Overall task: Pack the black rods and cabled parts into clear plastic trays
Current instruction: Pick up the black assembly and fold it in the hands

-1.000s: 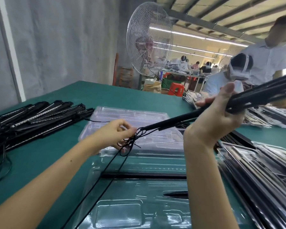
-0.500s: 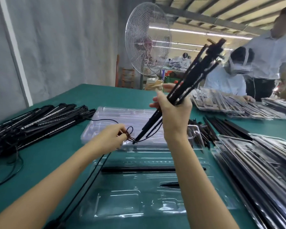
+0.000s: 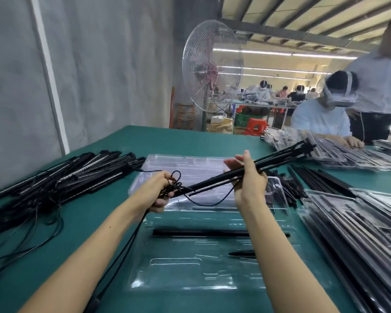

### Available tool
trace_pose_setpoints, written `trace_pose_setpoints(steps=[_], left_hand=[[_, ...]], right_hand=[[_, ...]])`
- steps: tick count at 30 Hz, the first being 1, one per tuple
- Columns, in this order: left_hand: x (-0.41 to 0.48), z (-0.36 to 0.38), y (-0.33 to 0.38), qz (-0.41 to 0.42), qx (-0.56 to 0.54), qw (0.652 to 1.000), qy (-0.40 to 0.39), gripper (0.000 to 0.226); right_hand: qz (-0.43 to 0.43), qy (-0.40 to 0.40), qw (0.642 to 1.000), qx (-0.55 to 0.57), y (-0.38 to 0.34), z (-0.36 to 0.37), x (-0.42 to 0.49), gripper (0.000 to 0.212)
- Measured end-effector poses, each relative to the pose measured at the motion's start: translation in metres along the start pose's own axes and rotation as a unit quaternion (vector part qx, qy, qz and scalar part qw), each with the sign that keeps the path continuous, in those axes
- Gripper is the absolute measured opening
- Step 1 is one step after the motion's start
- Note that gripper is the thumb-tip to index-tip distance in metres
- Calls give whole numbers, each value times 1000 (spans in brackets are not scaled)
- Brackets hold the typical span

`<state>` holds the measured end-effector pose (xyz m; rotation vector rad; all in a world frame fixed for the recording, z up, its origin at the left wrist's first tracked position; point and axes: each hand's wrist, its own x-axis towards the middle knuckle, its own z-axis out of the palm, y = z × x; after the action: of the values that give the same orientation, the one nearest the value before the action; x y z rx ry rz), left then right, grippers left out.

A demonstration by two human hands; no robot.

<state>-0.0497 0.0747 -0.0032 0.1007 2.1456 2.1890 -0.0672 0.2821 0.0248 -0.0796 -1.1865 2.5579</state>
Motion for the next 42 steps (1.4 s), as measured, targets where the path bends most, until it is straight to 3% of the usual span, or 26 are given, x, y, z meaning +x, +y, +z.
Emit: trace_pose_setpoints(steps=[4,6,10,16,21,25,27,30,32,36,39,42], left_hand=[[-2,-14,-8,10,-43,999,2,26],[-2,-16,-9,25,-5,1000,8,24],[3,-10,-12,63,94,994,15,18],[5,-5,-23,62,49,997,-15,14],[1,-4,-23,67,22,997,-14,10],[-3,0,-24,78,-1,997,-13,9],[-3,0,-26,85,-15,996,7,8],[-4,-3,-25,95,-57,993,38,9],[-5,-7,-22,102,-88,990,49,14],[-6,-14,-18,98,-162,980,56,18],[-7,-12,-17,82,-162,982,58,14],[-5,-7,-19,60,-154,985,39,13]], right_hand=[[-27,47,995,82,-22,1,10,24],[-40,57,993,100,-31,1,12,24],[-76,93,988,94,-39,0,9,25],[-147,87,982,84,-52,5,-8,23],[-114,70,972,190,-65,9,-19,22],[-102,62,977,179,-72,9,-22,22],[-73,35,988,128,-75,6,-20,25],[19,-64,996,-62,-79,0,-17,19],[92,-142,968,-186,-75,-2,-16,10],[174,-219,893,-354,-48,3,-20,18],[207,-257,846,-419,-23,9,-23,22],[205,-290,822,-445,-3,14,-27,19]])
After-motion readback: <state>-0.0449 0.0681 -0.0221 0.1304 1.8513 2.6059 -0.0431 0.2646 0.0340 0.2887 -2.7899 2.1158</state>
